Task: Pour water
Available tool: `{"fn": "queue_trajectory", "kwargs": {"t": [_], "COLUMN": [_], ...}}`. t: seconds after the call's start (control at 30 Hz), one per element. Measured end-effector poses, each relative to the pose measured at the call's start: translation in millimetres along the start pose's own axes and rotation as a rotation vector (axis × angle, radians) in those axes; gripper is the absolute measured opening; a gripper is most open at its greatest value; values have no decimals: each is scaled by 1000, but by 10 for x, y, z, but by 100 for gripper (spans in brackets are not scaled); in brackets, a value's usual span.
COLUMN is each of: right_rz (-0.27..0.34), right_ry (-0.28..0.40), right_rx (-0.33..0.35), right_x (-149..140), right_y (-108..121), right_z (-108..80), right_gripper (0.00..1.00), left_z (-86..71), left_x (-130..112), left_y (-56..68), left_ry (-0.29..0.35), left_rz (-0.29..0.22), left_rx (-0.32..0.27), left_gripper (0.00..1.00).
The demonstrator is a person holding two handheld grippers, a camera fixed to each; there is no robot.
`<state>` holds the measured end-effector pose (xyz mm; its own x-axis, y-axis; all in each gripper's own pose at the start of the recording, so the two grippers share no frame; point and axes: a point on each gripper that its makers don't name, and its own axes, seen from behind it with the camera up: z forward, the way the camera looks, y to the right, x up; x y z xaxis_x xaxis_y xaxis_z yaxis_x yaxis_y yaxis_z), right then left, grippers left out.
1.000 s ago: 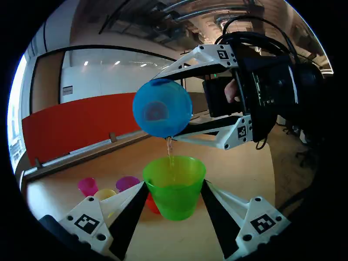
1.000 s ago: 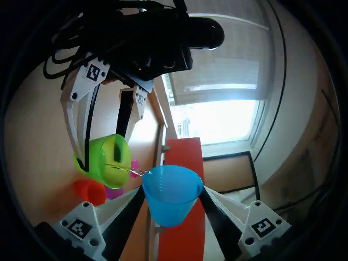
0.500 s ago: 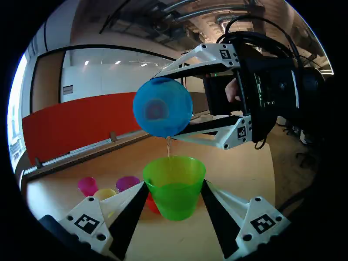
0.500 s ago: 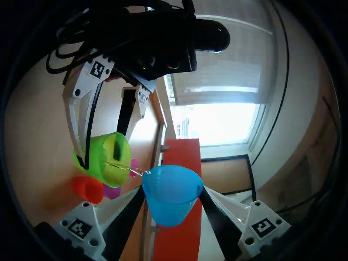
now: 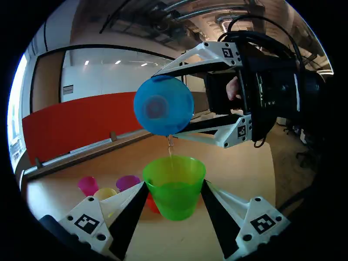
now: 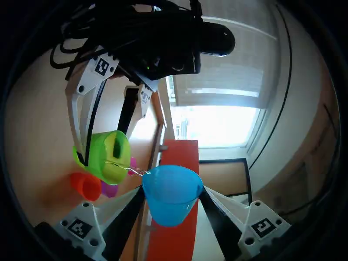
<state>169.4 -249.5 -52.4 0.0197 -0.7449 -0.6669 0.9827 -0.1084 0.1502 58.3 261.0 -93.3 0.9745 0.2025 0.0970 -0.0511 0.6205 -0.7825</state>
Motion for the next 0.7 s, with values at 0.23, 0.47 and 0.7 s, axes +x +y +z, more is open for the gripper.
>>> {"fn": "queue_trajectory", "kwargs": {"t": [0.23,0.47,0.7], "right_rz": [-14,-29,-44], "right_ry": [2,1,0], "right_rx": [-5,-9,-9], "right_x": [19,32,45], "right_y": [23,48,58], "right_z": [-9,-29,-59], "right_gripper": [91,92,92], "left_z": [-5,2,6], "left_x": [-4,-2,12], "left_y": [2,-5,-16], "left_ry": [1,6,12], "left_rz": [-5,-12,-20], "left_rx": [-1,-1,0], "left_gripper": [83,83,84]}}
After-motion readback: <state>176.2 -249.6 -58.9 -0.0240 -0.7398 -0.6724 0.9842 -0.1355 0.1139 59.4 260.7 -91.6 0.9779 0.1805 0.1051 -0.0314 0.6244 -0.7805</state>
